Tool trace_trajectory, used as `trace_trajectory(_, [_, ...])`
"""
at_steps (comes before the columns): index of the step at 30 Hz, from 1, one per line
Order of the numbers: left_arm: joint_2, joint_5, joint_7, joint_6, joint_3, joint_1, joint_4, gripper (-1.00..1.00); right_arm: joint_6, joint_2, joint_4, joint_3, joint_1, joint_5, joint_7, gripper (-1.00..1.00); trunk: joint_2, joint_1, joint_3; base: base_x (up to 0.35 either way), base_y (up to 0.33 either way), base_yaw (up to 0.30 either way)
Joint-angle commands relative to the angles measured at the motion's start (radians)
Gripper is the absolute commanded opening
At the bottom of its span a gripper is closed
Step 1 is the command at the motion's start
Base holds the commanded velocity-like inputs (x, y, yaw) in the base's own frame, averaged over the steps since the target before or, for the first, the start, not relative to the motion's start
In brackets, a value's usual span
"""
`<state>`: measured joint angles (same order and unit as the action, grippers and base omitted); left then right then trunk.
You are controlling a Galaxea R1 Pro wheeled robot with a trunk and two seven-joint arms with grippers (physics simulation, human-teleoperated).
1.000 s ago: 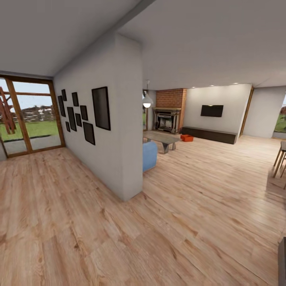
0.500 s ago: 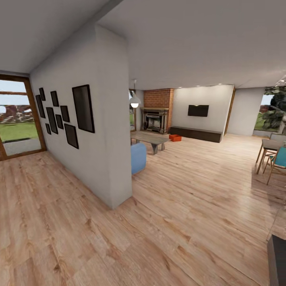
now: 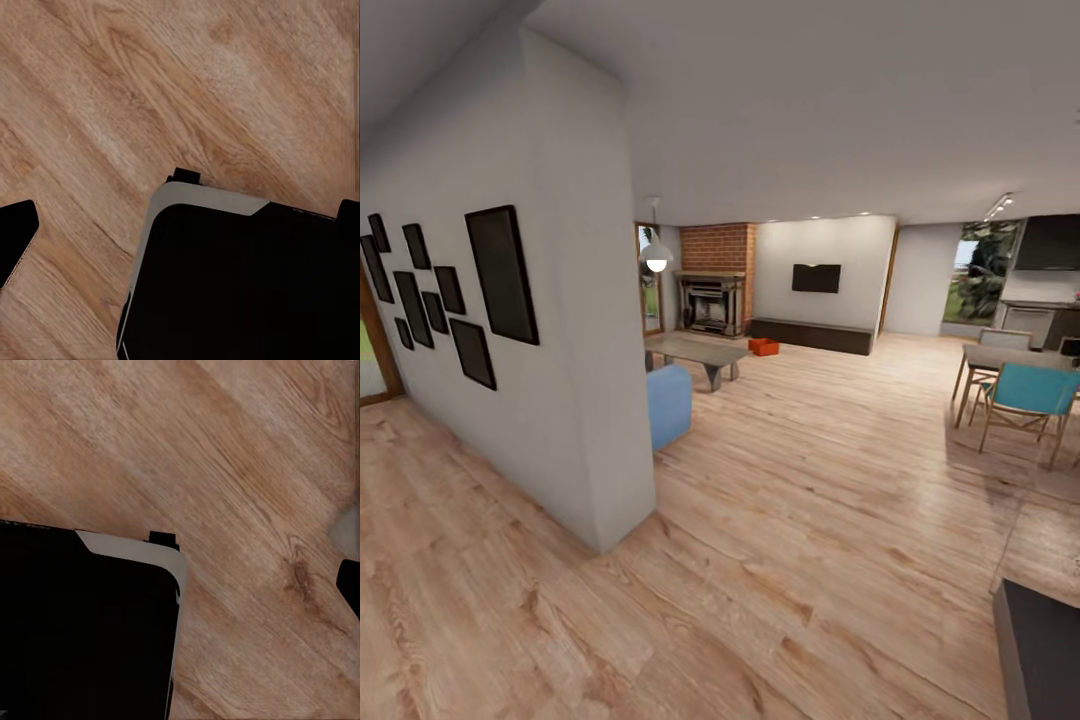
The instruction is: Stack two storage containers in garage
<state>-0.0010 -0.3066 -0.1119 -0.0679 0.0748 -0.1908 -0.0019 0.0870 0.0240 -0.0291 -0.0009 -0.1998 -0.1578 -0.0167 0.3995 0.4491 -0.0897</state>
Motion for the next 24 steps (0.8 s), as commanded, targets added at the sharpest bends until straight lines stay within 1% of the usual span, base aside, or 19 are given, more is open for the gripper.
trace_trajectory(1, [0.000,-0.009,-0.003,-0.002,0.008,0.000,0.000,1.00,0.005,0.000,-0.003,-0.001,-0.001,-0.008,-0.002,1.00,0.001,0.001,0.000,0.322,0.000,-0.250])
trace_trajectory(24, [0.003,-0.009,-0.003,-0.002,0.008,-0.001,0.000,1.00,0.005,-0.001,-0.003,-0.001,-0.001,-0.008,-0.002,1.00,0.001,0.001,0.000,0.322,0.000,-0.250])
